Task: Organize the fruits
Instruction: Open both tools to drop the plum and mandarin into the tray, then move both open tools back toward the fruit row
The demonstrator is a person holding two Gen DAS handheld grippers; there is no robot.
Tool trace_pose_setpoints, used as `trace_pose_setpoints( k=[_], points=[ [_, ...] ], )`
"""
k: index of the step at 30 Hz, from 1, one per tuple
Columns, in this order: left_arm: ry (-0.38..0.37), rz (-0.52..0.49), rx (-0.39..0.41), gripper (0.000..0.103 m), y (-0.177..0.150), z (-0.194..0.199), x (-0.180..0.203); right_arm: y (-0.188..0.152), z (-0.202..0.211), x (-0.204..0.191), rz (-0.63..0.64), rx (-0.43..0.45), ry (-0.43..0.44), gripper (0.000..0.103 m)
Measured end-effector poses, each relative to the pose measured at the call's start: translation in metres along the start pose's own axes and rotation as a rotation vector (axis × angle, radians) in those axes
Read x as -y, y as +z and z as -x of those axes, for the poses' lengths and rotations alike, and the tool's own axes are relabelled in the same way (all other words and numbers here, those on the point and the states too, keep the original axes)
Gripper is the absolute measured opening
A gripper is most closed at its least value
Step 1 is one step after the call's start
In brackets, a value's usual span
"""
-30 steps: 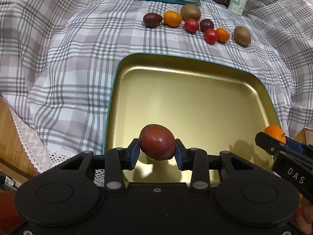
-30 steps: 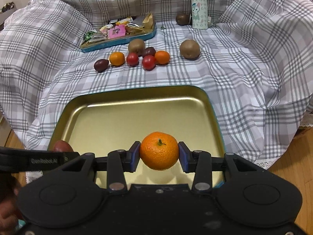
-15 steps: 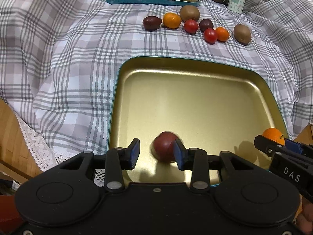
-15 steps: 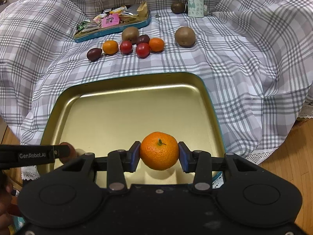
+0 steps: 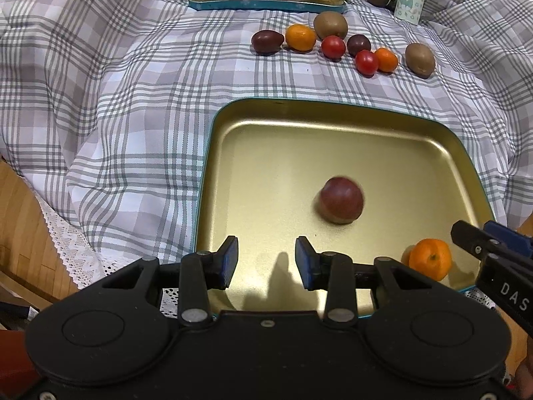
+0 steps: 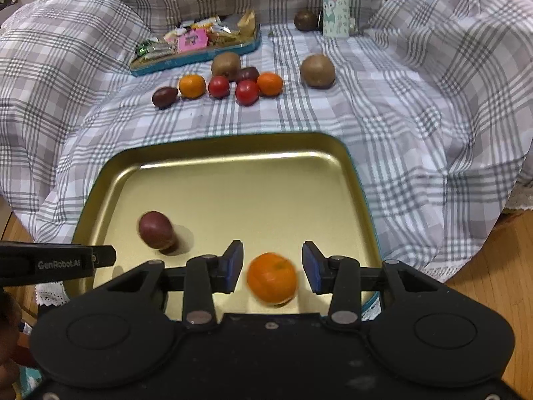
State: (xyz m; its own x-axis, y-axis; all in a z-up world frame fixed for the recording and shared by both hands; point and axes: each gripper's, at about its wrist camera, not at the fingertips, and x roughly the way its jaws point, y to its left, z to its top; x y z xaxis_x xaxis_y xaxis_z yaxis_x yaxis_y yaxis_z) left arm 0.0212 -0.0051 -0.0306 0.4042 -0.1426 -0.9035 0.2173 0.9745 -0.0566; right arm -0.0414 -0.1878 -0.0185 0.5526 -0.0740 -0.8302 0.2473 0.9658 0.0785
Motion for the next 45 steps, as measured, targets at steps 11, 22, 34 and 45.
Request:
trace_pose_setpoints(
  k=[11, 22, 34, 45],
  points=[
    [0.019, -0.002, 0.026, 0.046, 0.000, 0.005, 0.000, 0.001, 0.013, -0.003, 0.029, 0.073, -0.007, 0.045],
    [0.029, -0.008, 0.050, 0.046, 0.000, 0.008, 0.001, 0.000, 0.017, -0.004, 0.045, 0.100, -0.017, 0.052],
    [0.062, -0.016, 0.156, 0.051, 0.004, 0.022, 0.001, 0.004, 0.022, -0.002, 0.016, 0.223, -0.129, 0.059],
    [0.079, 0.009, 0.190, 0.051, 0.008, 0.026, -0.002, 0.006, 0.019, -0.005, 0.023, 0.212, -0.110, 0.059]
  ],
)
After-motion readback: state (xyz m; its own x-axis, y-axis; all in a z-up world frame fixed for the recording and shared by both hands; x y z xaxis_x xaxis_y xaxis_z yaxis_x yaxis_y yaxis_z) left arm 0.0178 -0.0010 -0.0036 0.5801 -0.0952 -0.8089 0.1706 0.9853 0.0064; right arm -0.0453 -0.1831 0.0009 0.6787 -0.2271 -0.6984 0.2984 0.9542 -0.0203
